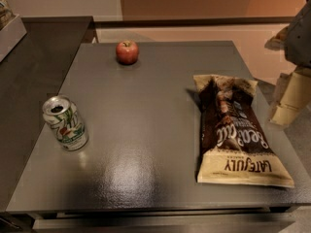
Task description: Move 7up can near apple
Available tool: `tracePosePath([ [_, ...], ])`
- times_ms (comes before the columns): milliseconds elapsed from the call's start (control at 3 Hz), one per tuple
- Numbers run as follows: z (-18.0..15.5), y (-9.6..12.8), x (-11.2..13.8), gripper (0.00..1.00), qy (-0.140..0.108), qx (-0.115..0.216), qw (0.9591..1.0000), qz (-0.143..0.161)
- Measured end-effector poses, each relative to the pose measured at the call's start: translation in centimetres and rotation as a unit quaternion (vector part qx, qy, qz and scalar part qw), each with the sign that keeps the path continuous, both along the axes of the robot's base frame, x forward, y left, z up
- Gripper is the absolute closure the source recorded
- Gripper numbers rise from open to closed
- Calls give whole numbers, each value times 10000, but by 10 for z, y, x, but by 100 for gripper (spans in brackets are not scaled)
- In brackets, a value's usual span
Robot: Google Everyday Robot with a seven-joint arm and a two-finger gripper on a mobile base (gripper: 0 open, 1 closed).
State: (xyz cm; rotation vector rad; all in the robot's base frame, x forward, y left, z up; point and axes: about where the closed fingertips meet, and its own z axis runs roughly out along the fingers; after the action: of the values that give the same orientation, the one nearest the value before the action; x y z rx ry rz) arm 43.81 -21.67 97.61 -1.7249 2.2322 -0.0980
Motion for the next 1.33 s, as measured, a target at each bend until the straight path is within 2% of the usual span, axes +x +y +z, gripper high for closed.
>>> tracePosePath([
  [333, 0, 0, 0, 0, -1, 0, 10000, 0],
  [667, 3, 14, 0, 0, -44, 54, 9998, 172],
  [1000, 5, 56, -3, 0, -141, 224, 9982, 540],
  [1333, -3, 111, -5, 0, -154, 468, 9940, 981],
])
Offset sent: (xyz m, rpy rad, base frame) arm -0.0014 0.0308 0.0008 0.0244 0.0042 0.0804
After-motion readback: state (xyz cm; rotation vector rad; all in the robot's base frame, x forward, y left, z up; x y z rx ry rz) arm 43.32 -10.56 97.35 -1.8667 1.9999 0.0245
